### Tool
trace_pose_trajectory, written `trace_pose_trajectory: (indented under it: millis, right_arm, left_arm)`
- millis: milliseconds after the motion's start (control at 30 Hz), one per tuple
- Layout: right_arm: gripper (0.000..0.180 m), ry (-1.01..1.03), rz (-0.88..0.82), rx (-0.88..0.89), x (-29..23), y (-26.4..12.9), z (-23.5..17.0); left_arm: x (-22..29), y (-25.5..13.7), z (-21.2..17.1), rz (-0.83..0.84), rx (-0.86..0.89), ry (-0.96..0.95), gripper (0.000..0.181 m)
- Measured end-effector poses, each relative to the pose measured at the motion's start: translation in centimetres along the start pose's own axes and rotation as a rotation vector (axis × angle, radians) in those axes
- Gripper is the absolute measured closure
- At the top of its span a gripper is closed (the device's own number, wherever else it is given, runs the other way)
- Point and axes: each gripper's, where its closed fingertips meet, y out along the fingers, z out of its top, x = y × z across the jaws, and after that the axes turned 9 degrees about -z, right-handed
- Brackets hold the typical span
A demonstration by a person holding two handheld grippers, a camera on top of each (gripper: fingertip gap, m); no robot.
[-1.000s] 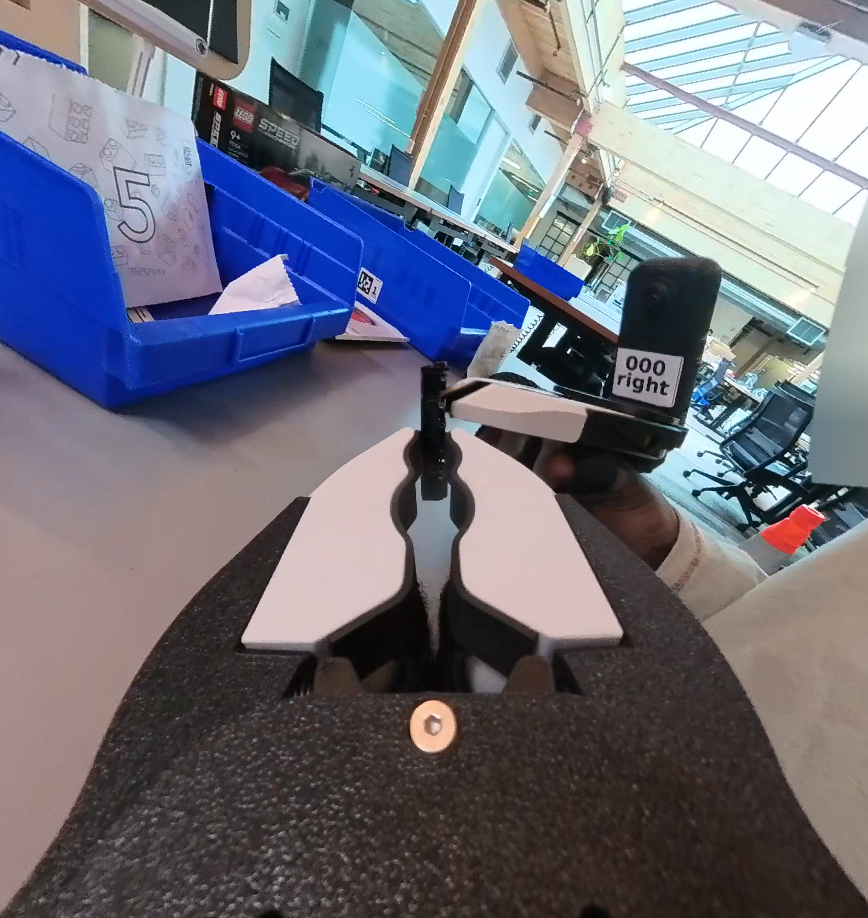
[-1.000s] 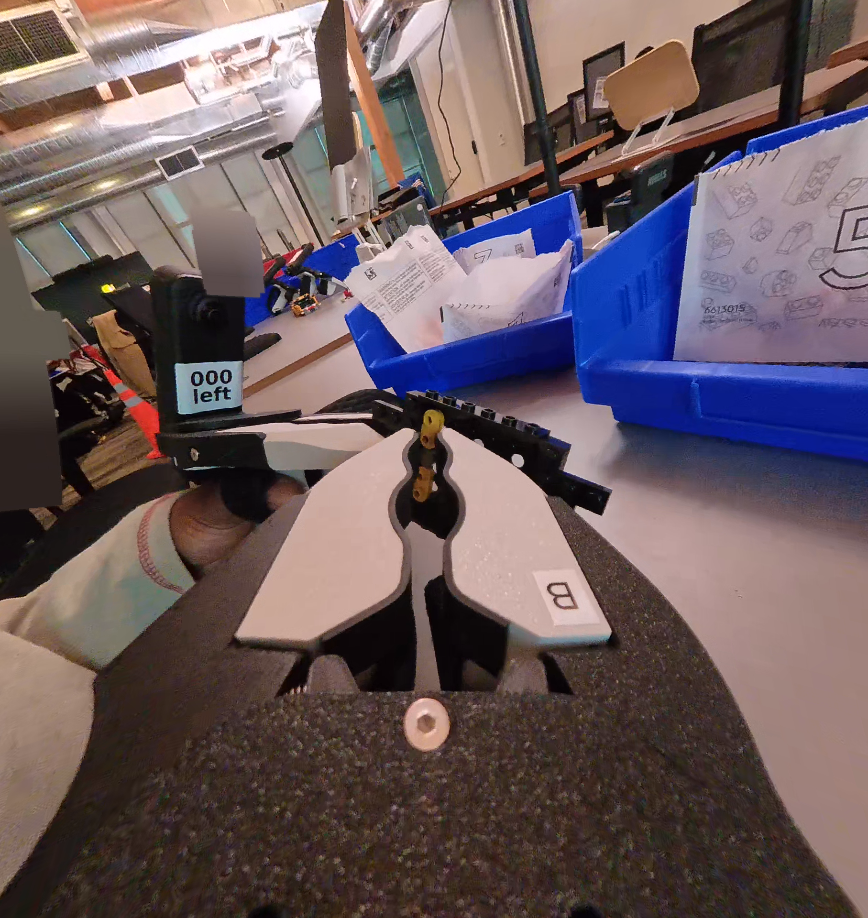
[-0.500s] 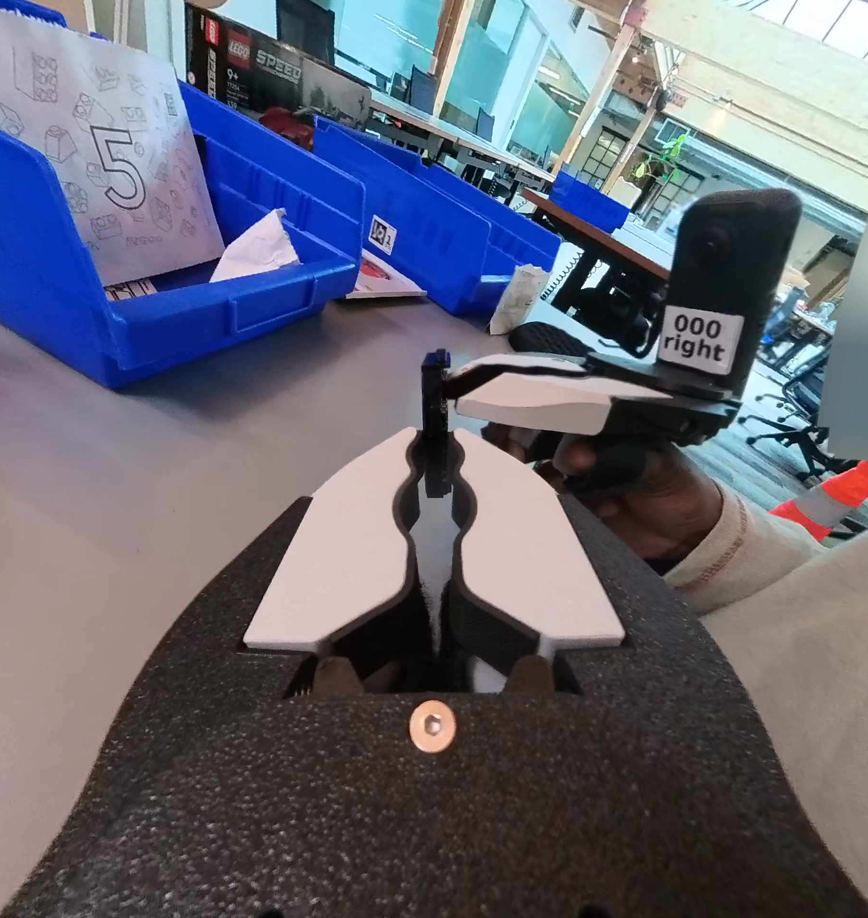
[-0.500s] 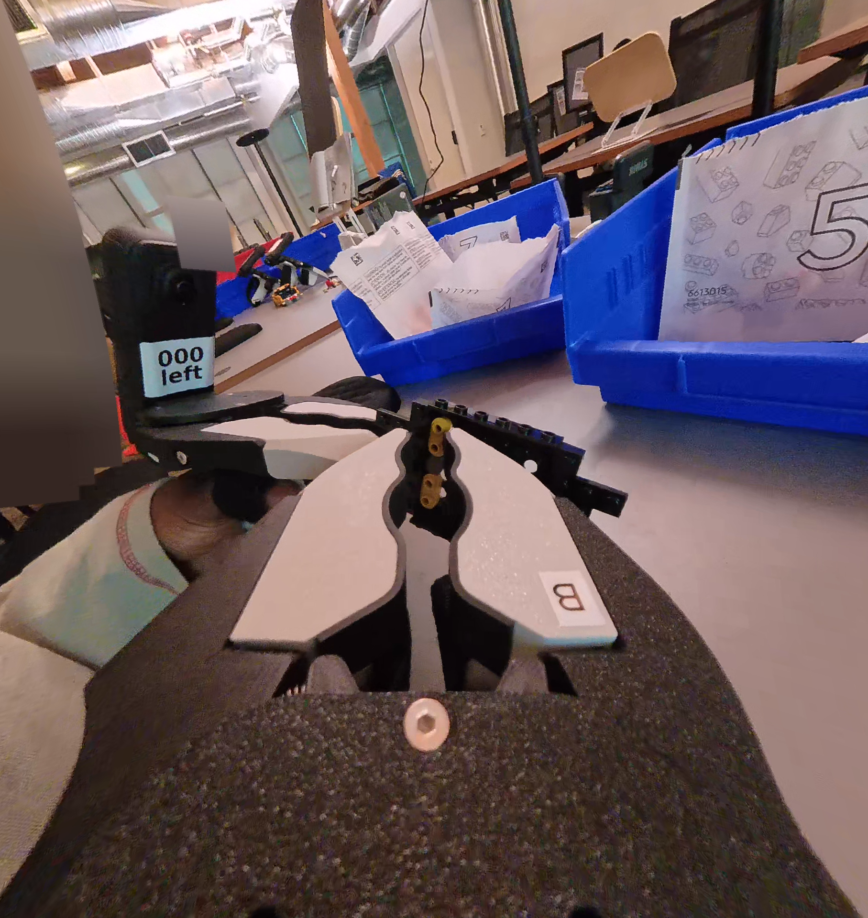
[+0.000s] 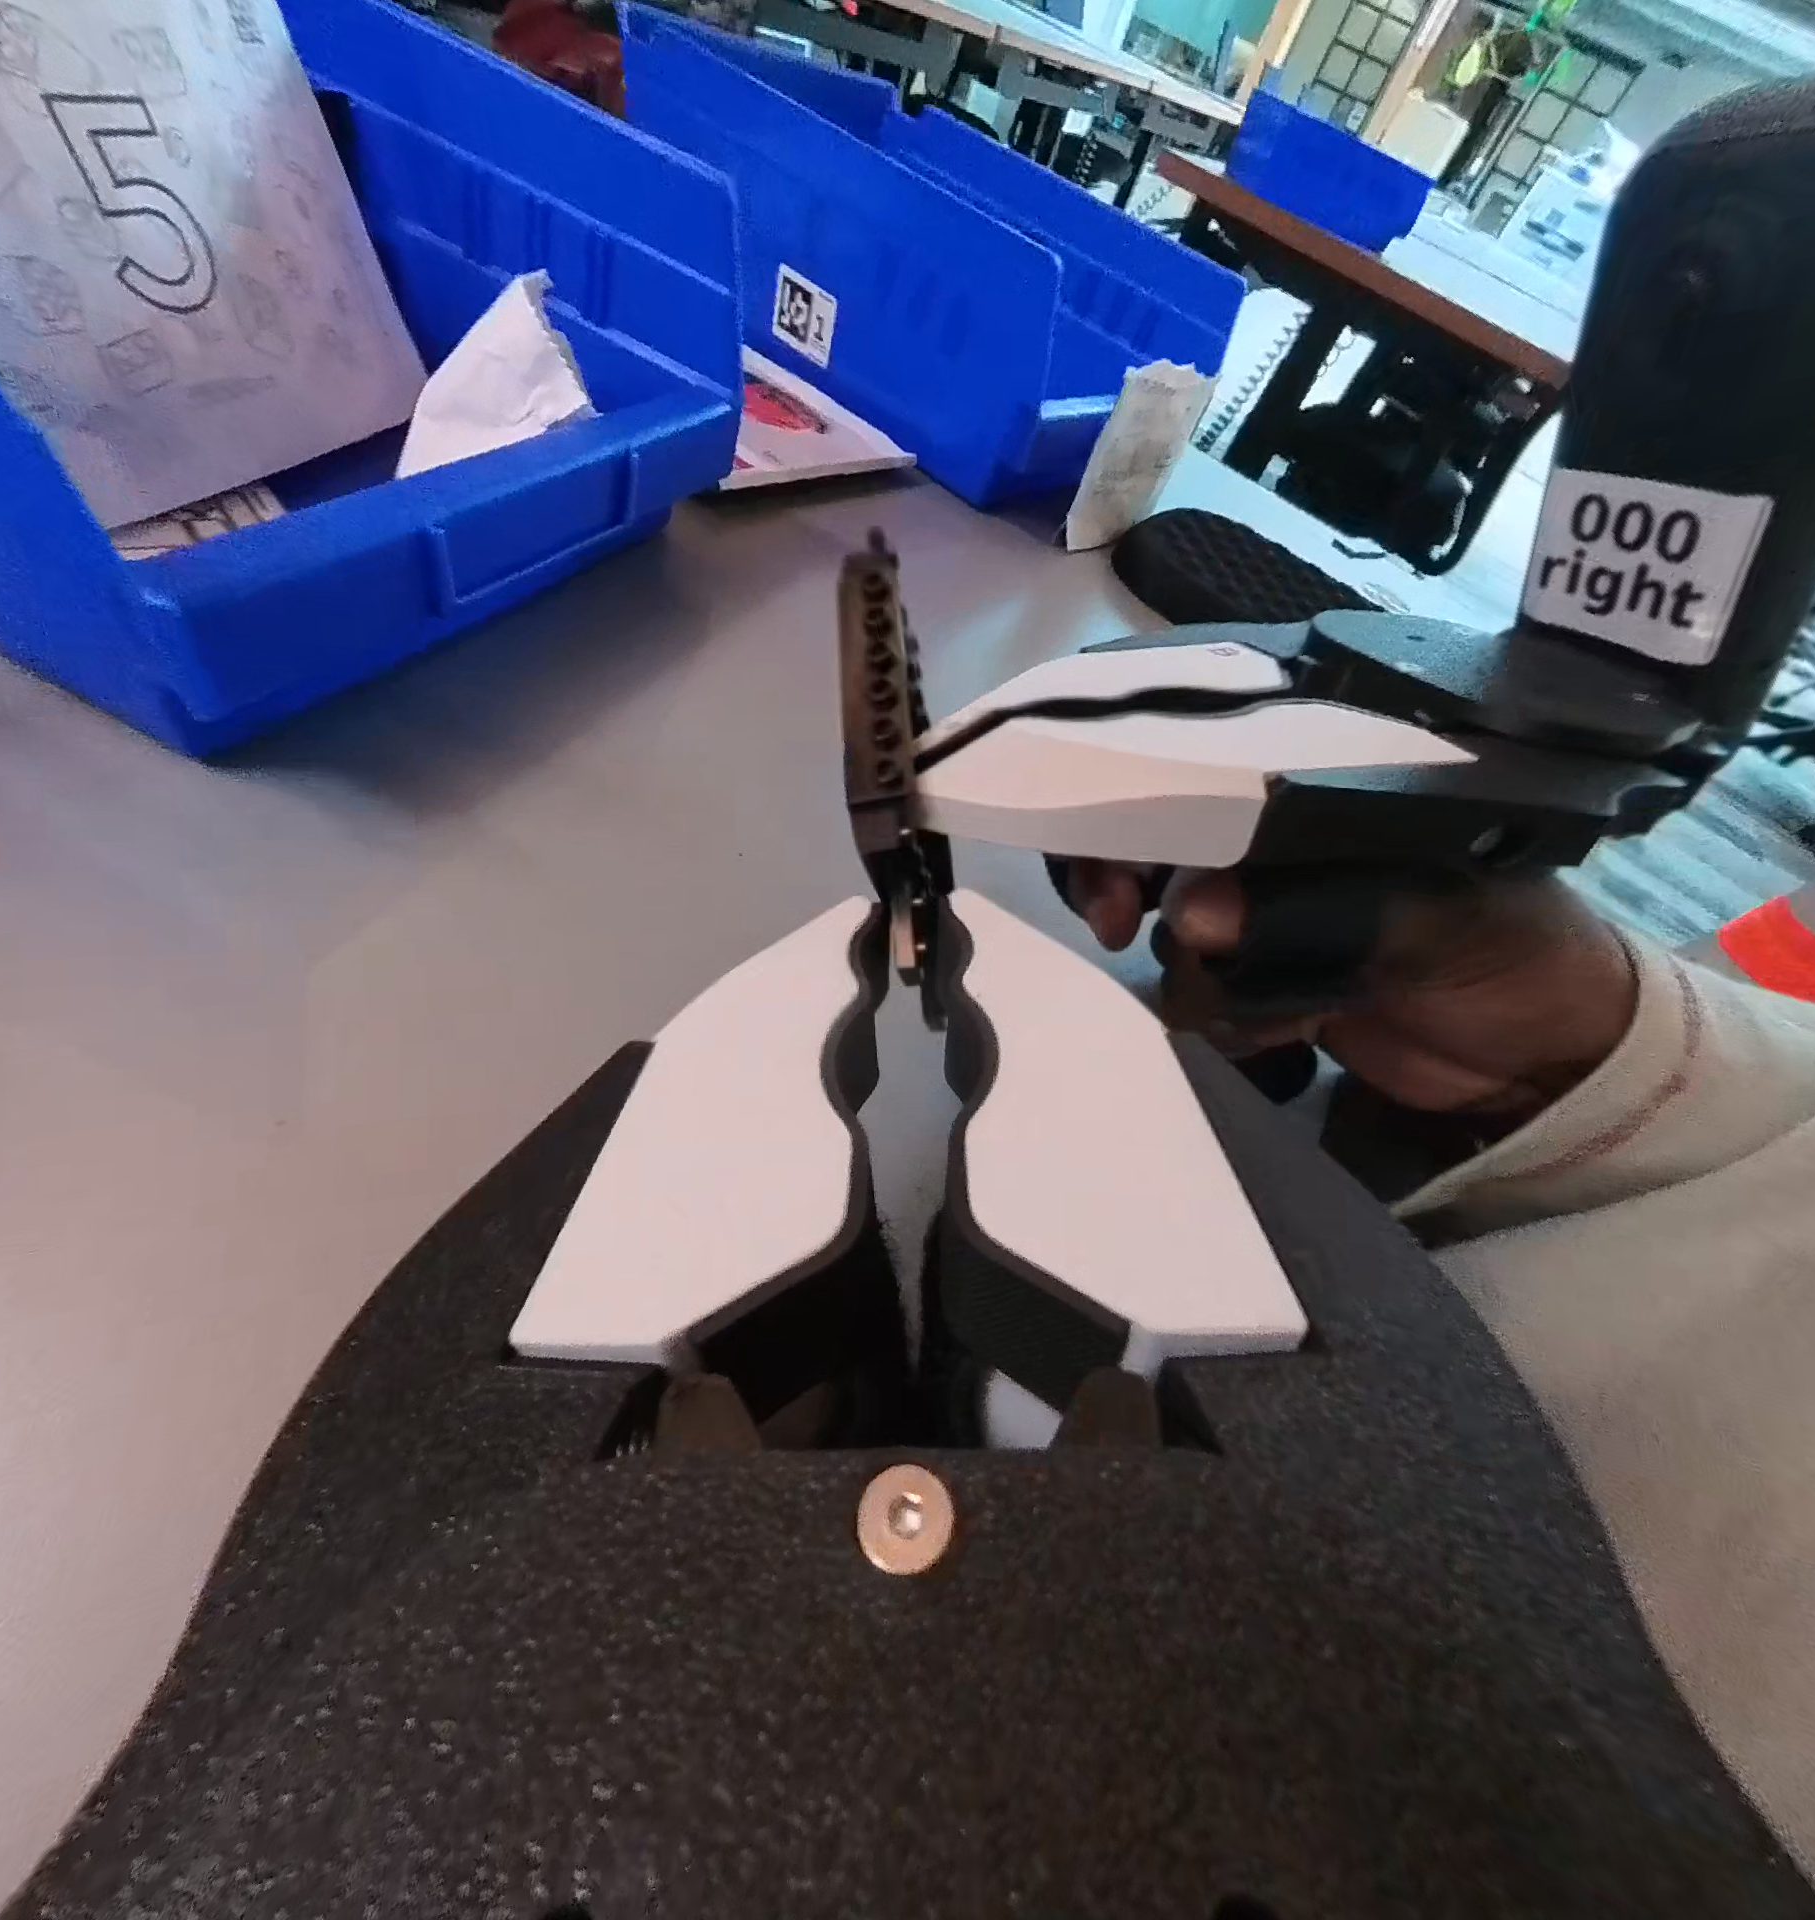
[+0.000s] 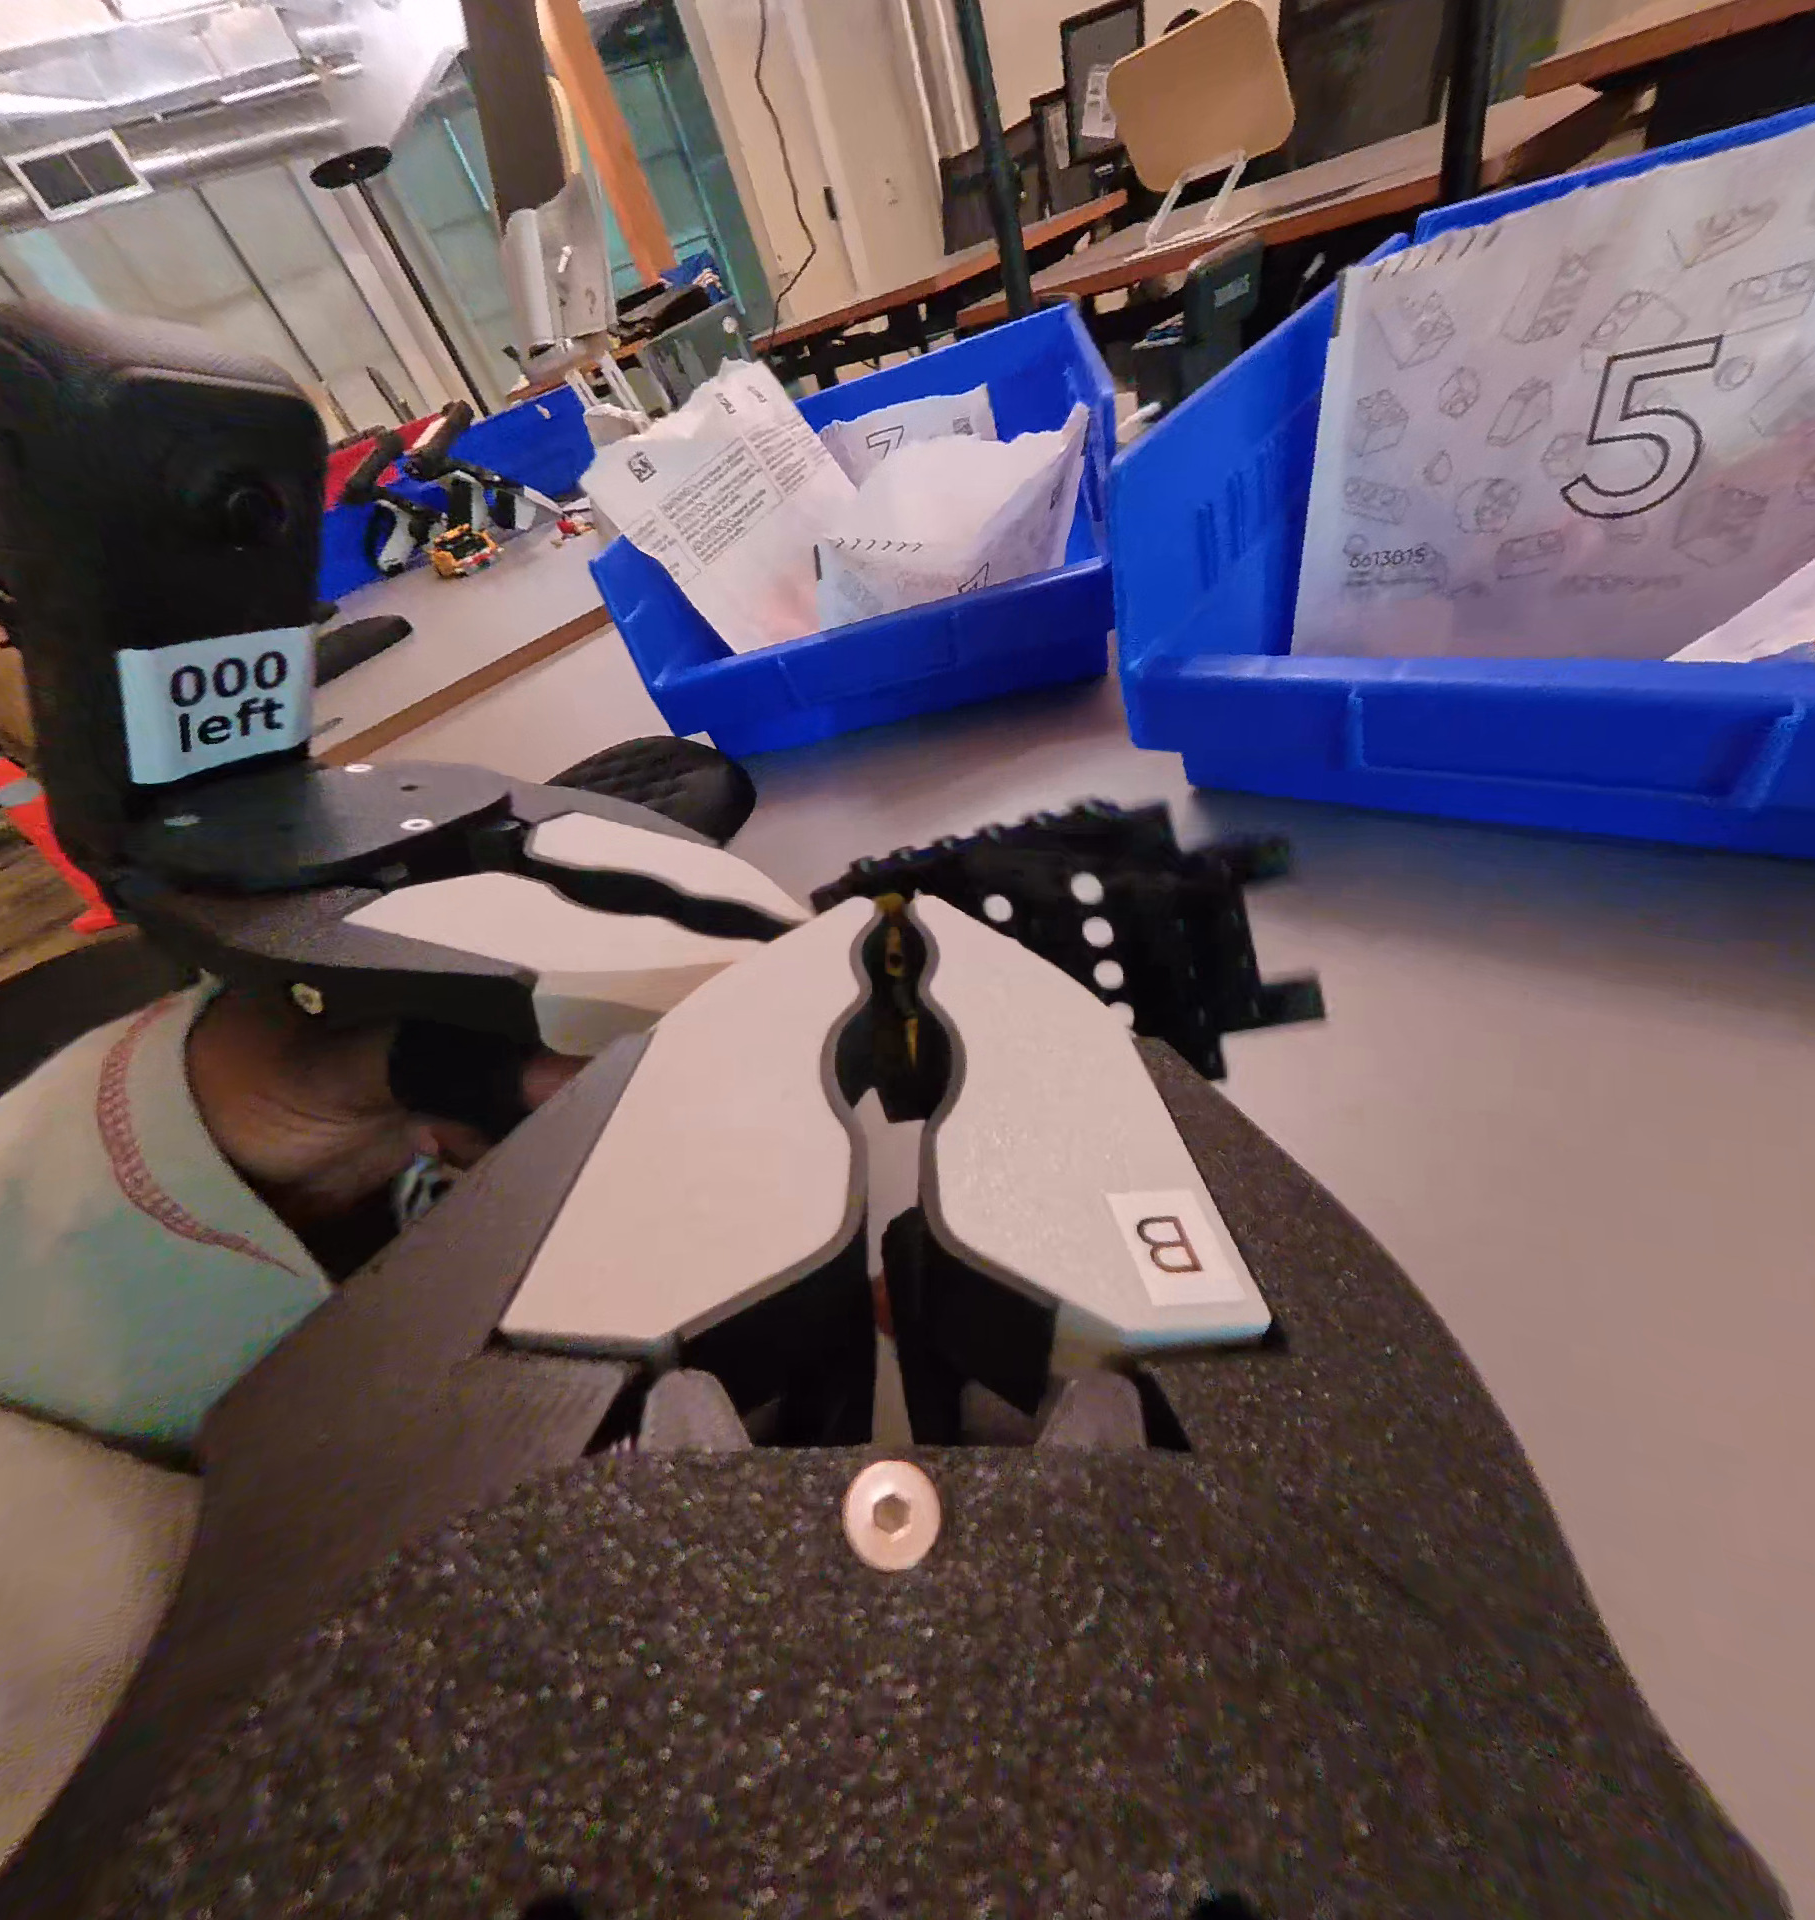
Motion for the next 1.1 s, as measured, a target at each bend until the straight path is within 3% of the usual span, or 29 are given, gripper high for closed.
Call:
trace_pose_trajectory:
  millis: [233, 433, 500, 567, 600, 667, 700, 767, 833, 900, 1100]
  right_arm:
    - [0.180, -0.152, 0.031, -0.058, -0.4, 0.0, 0.0]
    - [0.135, -0.380, 0.023, 0.035, 1.9, -2.8, 3.3]
    - [0.120, -0.451, 0.075, -0.086, 2.8, -2.5, 2.1]
    - [0.118, -0.444, 0.206, -0.233, 2.4, -2.0, -0.2]
    - [0.123, -0.415, 0.309, -0.303, 1.5, -2.0, -1.3]
    - [0.162, -0.353, 0.501, -0.403, -0.5, -2.6, -2.9]
    - [0.169, -0.313, 0.519, -0.401, -0.6, -2.5, -2.9]
    - [0.170, -0.173, 0.477, -0.290, -0.3, -2.0, -1.1]
    - [0.171, 0.086, 0.453, -0.133, 0.2, -1.8, 1.7]
    - [0.171, 0.298, 0.450, 0.013, 0.7, -1.9, 3.8]
    - [0.171, 0.534, 0.461, 0.145, -0.2, -1.4, 4.3]
  left_arm:
    - [-0.2, -0.3, -0.1, -0.045, 0.009, -0.082, 0.174]
    - [-0.1, -1.1, -1.1, -0.147, -0.056, -0.150, 0.174]
    - [0.8, -1.0, -1.8, -0.209, -0.134, -0.136, 0.174]
    - [1.8, -0.9, -2.4, -0.275, -0.203, -0.108, 0.174]
    - [2.3, -0.8, -2.3, -0.304, -0.218, -0.091, 0.174]
    - [2.5, -0.7, -2.1, -0.313, -0.248, -0.049, 0.174]
    - [2.1, -0.8, -1.7, -0.288, -0.242, -0.016, 0.173]
    - [1.3, -1.2, 0.7, -0.241, -0.095, -0.011, 0.168]
    - [0.9, -2.0, 3.5, -0.232, 0.118, -0.064, 0.149]
    - [1.1, -2.0, 4.5, -0.257, 0.231, -0.138, 0.143]
    - [2.6, -0.5, 5.3, -0.342, 0.349, -0.217, 0.167]
